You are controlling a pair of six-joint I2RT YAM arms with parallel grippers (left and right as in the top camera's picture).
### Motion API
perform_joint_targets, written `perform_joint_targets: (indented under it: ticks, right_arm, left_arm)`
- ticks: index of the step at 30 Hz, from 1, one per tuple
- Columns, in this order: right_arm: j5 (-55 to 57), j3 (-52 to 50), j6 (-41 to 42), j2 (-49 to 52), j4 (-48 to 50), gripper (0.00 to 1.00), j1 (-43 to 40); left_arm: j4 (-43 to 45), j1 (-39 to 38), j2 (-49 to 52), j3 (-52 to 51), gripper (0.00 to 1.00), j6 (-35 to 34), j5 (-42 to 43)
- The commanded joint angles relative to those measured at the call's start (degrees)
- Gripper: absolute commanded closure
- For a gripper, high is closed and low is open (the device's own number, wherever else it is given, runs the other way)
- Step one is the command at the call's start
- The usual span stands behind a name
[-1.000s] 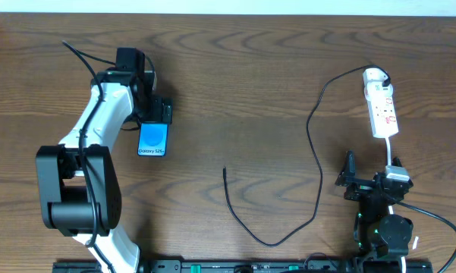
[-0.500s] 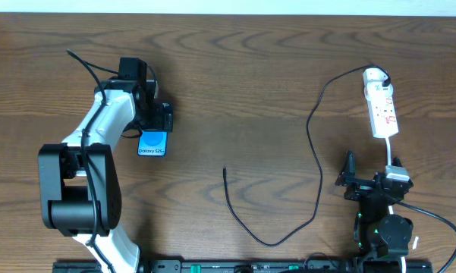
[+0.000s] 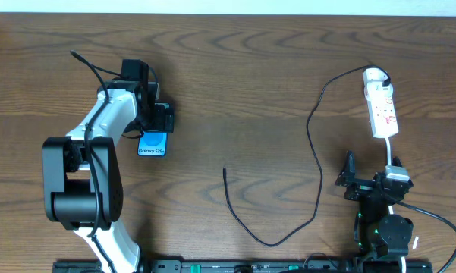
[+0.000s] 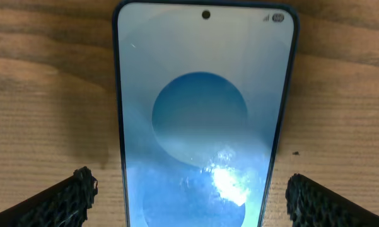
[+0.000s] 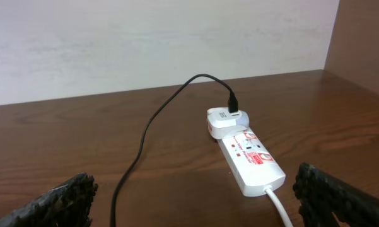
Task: Plug charger to phone and switch on socket
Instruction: 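Lower the left gripper onto the phone's bottom edge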
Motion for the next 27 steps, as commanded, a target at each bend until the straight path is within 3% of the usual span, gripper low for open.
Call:
perform_joint_targets:
  ticks: [1,27]
  right_arm:
    - [0.46,-0.26,0.74,-0.31,0.04,0.01,0.52]
    - [0.46,-0.26,0.74,-0.31,0.04,0.01,0.52]
  left_arm:
    - [0.48,-0.17,0.76,-0.17,0.02,0.09,-0.5]
    - [3.48,-0.17,0.83,-0.24,0.02,0.11,-0.5]
